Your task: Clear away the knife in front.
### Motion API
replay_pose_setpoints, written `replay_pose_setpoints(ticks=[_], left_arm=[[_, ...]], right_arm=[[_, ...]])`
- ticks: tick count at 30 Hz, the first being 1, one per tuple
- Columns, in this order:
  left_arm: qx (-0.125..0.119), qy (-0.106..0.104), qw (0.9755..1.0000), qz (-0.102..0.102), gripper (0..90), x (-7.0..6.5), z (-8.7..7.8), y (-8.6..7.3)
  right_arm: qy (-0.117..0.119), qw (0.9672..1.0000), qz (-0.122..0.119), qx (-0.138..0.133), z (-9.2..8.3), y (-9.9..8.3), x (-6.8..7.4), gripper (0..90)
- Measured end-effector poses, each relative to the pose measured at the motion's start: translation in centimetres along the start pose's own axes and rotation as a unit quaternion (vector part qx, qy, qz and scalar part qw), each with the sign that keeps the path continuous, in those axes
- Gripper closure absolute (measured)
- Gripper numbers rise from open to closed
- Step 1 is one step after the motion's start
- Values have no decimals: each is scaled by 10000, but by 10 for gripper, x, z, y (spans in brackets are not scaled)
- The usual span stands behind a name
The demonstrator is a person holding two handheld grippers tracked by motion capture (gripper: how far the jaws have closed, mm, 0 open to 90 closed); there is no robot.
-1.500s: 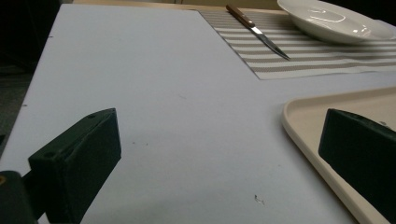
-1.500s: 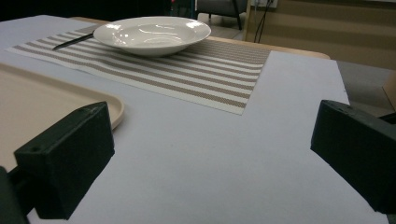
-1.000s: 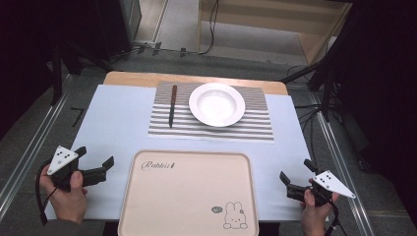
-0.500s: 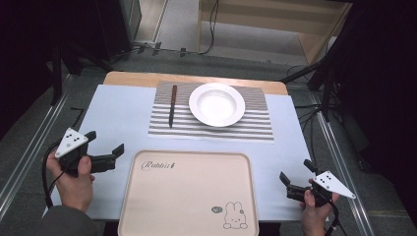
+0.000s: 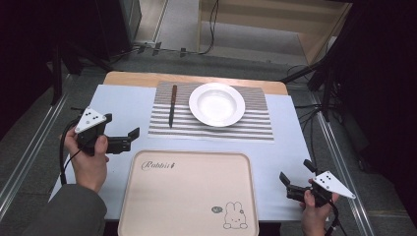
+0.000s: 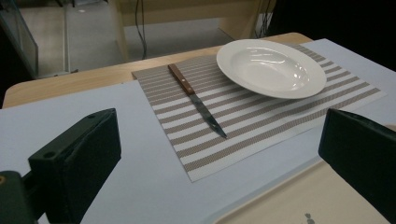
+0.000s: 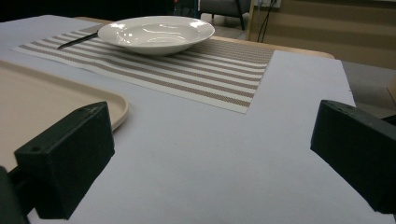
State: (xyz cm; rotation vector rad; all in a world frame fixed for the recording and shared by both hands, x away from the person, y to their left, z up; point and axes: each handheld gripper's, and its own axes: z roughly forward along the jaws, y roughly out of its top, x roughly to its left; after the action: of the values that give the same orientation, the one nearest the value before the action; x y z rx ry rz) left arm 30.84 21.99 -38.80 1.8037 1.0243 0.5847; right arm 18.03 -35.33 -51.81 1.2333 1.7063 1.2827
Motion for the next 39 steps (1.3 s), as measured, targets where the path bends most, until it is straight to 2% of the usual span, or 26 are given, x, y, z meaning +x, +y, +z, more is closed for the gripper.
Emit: replay_pose_setpoints(ticks=[7,20,23,29,34,35,39], left_arm=[[72,-78,9999,0,0,0,15,12],[321,-196,9993,42,0,1,54,39],[379,-201,9991,2,0,3,63,45],[506,-172,9985,83,0,3,82,58],[620,-230,9978,17,0,3,102,65],[620,-230,9978,17,0,3,102,65],[762,-296,9966,-127,0,6,119,69]], right_arm=[[-7,10000,-6,19,0,0,0,0],[-6,10000,-10,15,1,0,1,0],[-3,10000,-11,13,1,0,1,0],[1,10000,-10,14,1,0,1,0],[-5,10000,-14,10,1,0,1,0],[-5,10000,-14,10,1,0,1,0],[5,10000,-10,19,1,0,1,0]])
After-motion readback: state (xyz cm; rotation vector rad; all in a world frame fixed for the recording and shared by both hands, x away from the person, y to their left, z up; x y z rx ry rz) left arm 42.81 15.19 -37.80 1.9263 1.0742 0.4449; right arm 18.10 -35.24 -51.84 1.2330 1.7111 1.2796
